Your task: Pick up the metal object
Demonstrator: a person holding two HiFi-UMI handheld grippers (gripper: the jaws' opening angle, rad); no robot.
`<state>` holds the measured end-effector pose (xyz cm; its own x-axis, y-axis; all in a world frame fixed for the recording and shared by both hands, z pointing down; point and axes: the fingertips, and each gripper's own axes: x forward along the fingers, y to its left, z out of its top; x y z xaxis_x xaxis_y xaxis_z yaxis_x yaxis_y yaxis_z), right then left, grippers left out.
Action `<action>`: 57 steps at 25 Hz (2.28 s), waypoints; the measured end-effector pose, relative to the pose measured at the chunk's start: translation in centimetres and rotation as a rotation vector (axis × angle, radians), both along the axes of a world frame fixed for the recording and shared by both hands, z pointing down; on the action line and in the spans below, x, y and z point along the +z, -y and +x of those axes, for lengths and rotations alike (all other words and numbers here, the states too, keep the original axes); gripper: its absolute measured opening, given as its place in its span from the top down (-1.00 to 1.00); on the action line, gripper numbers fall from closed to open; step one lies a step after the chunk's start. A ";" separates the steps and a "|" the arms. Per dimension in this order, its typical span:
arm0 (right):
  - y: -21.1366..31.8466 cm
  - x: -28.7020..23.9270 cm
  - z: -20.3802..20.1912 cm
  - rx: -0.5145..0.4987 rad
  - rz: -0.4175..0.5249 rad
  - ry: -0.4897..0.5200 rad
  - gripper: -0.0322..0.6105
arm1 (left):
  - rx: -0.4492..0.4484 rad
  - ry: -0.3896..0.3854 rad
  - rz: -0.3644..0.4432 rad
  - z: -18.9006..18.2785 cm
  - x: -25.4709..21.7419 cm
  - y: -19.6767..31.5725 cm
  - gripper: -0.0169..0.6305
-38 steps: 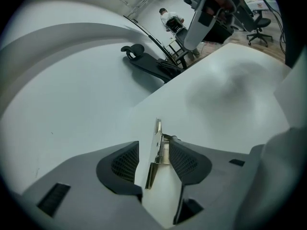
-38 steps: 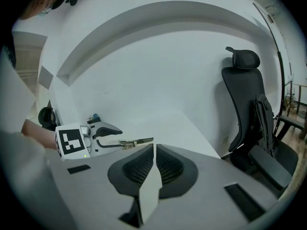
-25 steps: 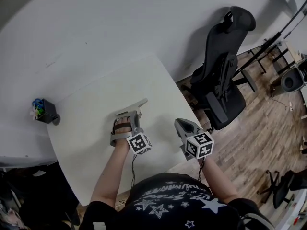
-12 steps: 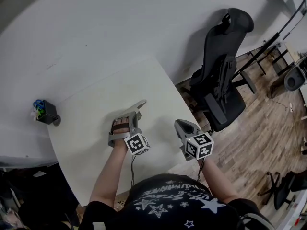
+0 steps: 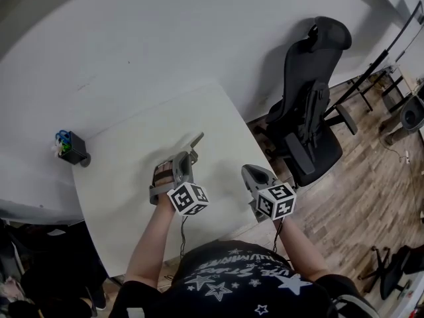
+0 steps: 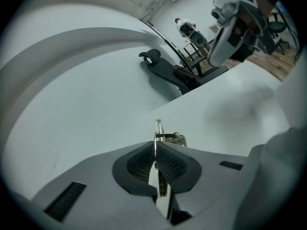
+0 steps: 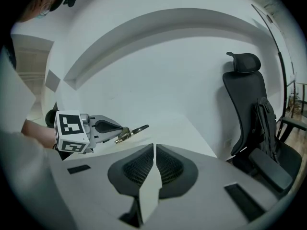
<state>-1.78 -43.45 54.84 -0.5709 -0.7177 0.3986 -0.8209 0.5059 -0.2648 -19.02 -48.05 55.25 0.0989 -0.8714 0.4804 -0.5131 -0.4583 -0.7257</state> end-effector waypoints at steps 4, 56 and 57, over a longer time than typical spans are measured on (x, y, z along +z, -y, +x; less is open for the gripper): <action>-1.5 -1.1 0.7 -0.018 0.016 0.008 0.75 | -0.061 -0.085 0.005 0.1 -2.2 -1.7 0.86; -33.4 -1.2 9.7 -0.322 0.047 0.012 0.75 | -0.531 -0.708 -0.068 8.0 -3.5 -42.7 0.87; -33.8 -1.2 9.7 -0.323 0.052 0.010 0.75 | -0.537 -0.712 -0.067 8.1 -3.4 -43.4 0.87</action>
